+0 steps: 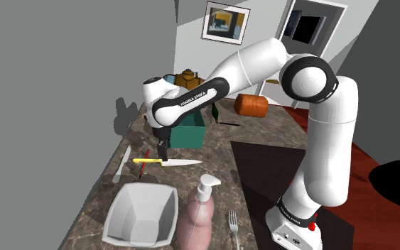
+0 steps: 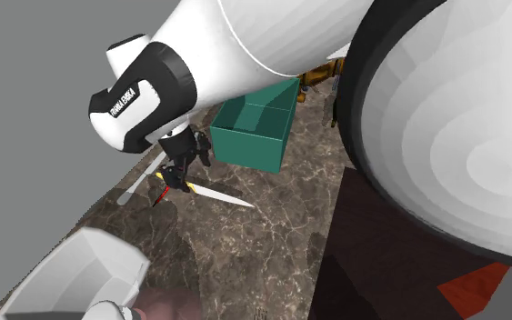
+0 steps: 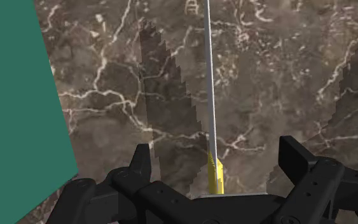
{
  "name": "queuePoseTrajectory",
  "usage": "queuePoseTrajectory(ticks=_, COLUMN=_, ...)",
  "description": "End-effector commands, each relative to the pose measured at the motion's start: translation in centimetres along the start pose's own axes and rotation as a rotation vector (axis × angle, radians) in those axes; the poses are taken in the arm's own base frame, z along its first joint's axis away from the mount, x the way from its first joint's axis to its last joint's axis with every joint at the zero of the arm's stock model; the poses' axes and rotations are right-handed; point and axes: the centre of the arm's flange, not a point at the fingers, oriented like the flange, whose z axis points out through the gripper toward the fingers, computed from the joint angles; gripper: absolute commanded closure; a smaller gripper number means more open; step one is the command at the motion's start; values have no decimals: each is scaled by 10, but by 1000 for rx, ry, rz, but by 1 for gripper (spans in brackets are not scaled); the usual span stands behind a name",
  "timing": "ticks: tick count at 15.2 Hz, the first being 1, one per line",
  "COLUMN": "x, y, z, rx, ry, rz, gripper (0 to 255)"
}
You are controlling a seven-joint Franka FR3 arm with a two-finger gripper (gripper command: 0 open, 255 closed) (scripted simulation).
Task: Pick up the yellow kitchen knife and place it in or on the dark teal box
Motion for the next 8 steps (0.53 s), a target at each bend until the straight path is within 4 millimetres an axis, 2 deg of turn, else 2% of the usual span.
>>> queuePoseTrajectory(ticks=1, x=13, y=-4, z=10, rx=2, ry=-3, rz=-19, gripper=0)
queuePoseTrajectory(ticks=8, x=13, y=-5, z=50, rx=2, ry=-3, rz=-19, gripper=0)
